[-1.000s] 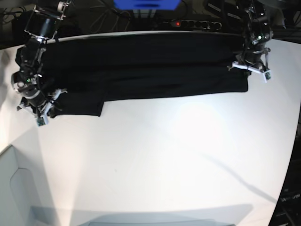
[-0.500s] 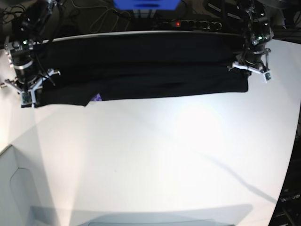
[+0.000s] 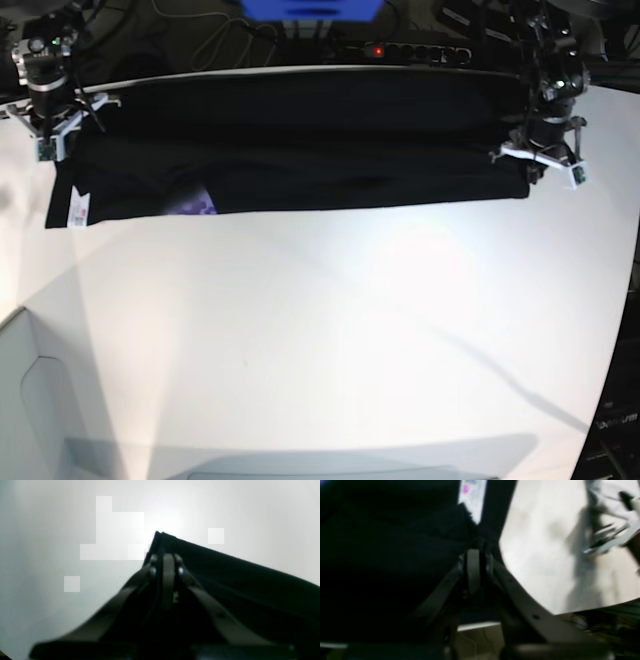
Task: Fold the T-shirt properly
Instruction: 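Hold the strip ends with both grippers and regrasp the fabric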
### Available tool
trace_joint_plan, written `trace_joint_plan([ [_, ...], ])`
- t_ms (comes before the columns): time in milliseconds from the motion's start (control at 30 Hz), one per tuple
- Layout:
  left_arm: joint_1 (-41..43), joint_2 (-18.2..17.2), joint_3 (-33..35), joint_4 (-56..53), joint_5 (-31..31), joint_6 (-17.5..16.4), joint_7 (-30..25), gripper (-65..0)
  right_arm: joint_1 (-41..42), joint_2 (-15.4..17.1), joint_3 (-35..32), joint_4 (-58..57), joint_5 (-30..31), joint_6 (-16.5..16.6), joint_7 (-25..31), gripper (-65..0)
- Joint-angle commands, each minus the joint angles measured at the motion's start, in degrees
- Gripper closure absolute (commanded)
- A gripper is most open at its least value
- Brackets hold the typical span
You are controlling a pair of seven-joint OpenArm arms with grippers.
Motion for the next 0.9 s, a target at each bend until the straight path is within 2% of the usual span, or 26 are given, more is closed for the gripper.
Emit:
trace_joint_plan([
  [0,0.31,-0.76,-0.44,1.46,0.10,0.10,-1.27,0.0,-1.01,0.37,0.85,1.02,0.32,0.17,0.98,0.0],
  [500,2.51,-0.68,0.00,-2.67,0.10,0.10,-1.18,0.0,-3.04,-1.83,7.79,0.94,0.23,0.17,0.89,0.0],
  [867,4.97,-0.50,0.00,-2.85,0.19,0.10,-1.27,0.0,-2.60,-3.50,8.14,1.02,0.32,0.17,1.06,0.0],
])
